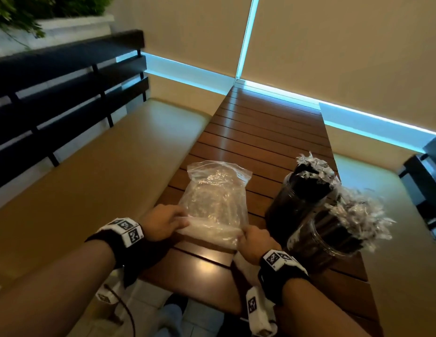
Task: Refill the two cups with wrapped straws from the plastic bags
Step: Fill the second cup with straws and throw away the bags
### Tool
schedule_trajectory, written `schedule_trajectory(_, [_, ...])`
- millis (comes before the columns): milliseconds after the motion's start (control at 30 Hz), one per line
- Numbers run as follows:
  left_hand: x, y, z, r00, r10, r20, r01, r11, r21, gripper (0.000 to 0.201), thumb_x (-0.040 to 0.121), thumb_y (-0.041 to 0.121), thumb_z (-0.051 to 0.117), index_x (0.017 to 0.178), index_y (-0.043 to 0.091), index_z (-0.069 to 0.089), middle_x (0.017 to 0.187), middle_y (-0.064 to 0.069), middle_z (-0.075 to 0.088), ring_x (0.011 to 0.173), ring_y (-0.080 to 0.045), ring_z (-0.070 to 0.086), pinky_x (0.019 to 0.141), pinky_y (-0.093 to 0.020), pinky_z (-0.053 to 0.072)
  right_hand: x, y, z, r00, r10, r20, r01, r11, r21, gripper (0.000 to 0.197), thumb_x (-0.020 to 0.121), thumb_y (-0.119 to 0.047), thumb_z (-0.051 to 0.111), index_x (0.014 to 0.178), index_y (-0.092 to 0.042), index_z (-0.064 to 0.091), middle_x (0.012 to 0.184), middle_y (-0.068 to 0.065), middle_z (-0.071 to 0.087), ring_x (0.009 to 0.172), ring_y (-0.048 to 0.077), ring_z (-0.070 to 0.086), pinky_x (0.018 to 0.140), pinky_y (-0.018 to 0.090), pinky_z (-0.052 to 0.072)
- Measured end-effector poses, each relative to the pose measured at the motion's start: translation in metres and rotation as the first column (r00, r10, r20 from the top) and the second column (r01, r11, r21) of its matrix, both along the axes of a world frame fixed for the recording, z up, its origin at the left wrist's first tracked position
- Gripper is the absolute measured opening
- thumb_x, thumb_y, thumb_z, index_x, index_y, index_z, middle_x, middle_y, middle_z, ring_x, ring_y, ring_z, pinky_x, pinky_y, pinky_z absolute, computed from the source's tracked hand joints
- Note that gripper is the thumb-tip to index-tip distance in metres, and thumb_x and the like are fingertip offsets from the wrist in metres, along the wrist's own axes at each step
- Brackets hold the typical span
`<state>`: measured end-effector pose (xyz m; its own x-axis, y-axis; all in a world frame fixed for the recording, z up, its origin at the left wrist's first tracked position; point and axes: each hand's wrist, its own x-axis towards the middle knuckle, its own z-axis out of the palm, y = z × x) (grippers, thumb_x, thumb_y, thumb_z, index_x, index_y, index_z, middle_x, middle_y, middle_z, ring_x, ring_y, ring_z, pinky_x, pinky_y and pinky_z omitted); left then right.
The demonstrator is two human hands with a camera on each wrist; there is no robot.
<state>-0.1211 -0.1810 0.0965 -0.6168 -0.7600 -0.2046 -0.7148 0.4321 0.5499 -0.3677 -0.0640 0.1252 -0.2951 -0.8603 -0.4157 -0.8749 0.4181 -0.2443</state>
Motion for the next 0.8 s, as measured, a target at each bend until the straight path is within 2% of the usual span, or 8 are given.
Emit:
schedule_trajectory(100, [-0.004, -0.005, -0.005, 0.995, 0.094, -0.018, -0.094, 0.995, 0.031, 0.035, 0.097, 0.047, 0.048, 0.104, 0.019, 0.068, 0.102, 0.0, 0.072, 0.096, -0.021, 0.066, 0.086, -0.036, 0.049, 0.003, -0.004, -0.008, 0.999, -0.036, -0.034, 0.038, 0.998, 0.058, 0.035, 0.097, -0.041, 0.041, 0.123, -0.024, 0.057, 0.127, 0.009, 0.061, 0.112, 0.032, 0.061, 0.089, 0.038, 0.049])
schedule_trajectory(233, [-0.022, -0.002, -0.017, 0.977, 0.182, 0.109, -0.166, 0.976, -0.139, 0.027, 0.1, 0.041, 0.043, 0.088, 0.02, 0.056, 0.097, -0.007, 0.07, 0.093, -0.033, 0.066, 0.08, -0.038, 0.05, 0.011, -0.004, -0.011, 0.99, -0.013, -0.143, 0.013, 1.0, -0.003, 0.043, 0.094, -0.029, 0.05, 0.135, -0.021, 0.042, 0.125, 0.009, 0.059, 0.11, 0.032, 0.062, 0.086, 0.04, 0.048])
schedule_trajectory(333, [-0.033, 0.005, -0.019, 0.949, 0.242, 0.201, -0.187, 0.948, -0.258, 0.026, 0.101, 0.04, 0.04, 0.101, 0.022, 0.059, 0.106, -0.011, 0.07, 0.099, -0.036, 0.065, 0.079, -0.036, 0.049, 0.017, 0.001, -0.007, 0.953, 0.198, -0.229, -0.239, 0.956, -0.169, 0.047, 0.093, -0.025, 0.05, 0.134, -0.025, 0.029, 0.129, 0.006, 0.047, 0.101, 0.03, 0.063, 0.082, 0.045, 0.053])
schedule_trajectory(433, [-0.039, 0.006, -0.018, 0.922, 0.281, 0.267, -0.197, 0.933, -0.299, 0.027, 0.099, 0.036, 0.041, 0.112, 0.021, 0.06, 0.113, -0.012, 0.069, 0.102, -0.036, 0.065, 0.079, -0.037, 0.047, 0.019, 0.005, -0.005, 0.844, 0.458, -0.278, -0.513, 0.841, -0.172, 0.041, 0.093, -0.049, 0.043, 0.127, -0.027, 0.037, 0.124, 0.001, 0.047, 0.089, 0.029, 0.064, 0.073, 0.044, 0.055])
schedule_trajectory(500, [-0.043, 0.007, -0.014, 0.911, 0.317, 0.264, -0.24, 0.928, -0.286, 0.025, 0.096, 0.034, 0.045, 0.111, 0.021, 0.06, 0.114, -0.012, 0.068, 0.102, -0.035, 0.065, 0.08, -0.037, 0.049, 0.015, 0.009, -0.006, 0.828, 0.49, -0.274, -0.535, 0.836, -0.12, 0.048, 0.091, -0.052, 0.048, 0.131, -0.028, 0.038, 0.128, -0.001, 0.048, 0.095, 0.03, 0.064, 0.072, 0.042, 0.052])
schedule_trajectory(600, [-0.05, 0.011, -0.008, 0.902, 0.345, 0.261, -0.258, 0.913, -0.317, 0.031, 0.093, 0.03, 0.054, 0.121, 0.018, 0.051, 0.122, -0.011, 0.059, 0.1, -0.034, 0.065, 0.078, -0.039, 0.05, 0.011, 0.011, -0.008, 0.876, 0.422, -0.233, -0.459, 0.878, -0.136, 0.045, 0.092, -0.033, 0.052, 0.135, -0.03, 0.04, 0.134, -0.003, 0.049, 0.104, 0.029, 0.063, 0.076, 0.04, 0.05])
schedule_trajectory(700, [-0.042, 0.013, -0.004, 0.973, 0.096, 0.212, 0.039, 0.829, -0.558, 0.039, 0.085, 0.023, 0.059, 0.123, 0.023, 0.05, 0.121, -0.005, 0.048, 0.102, -0.026, 0.058, 0.083, -0.041, 0.052, 0.013, 0.004, -0.006, 0.913, 0.346, -0.215, -0.383, 0.909, -0.163, 0.033, 0.092, -0.025, 0.049, 0.125, -0.026, 0.048, 0.125, -0.002, 0.056, 0.103, 0.029, 0.063, 0.071, 0.037, 0.042])
schedule_trajectory(800, [-0.023, 0.006, -0.005, 0.894, -0.245, 0.375, 0.431, 0.697, -0.573, 0.032, 0.089, 0.039, 0.045, 0.115, 0.028, 0.06, 0.114, 0.0, 0.059, 0.101, -0.022, 0.06, 0.088, -0.039, 0.049, 0.013, -0.001, -0.005, 0.923, 0.322, -0.213, -0.358, 0.92, -0.159, 0.029, 0.094, -0.026, 0.048, 0.122, -0.022, 0.049, 0.122, 0.0, 0.057, 0.104, 0.03, 0.063, 0.074, 0.039, 0.044])
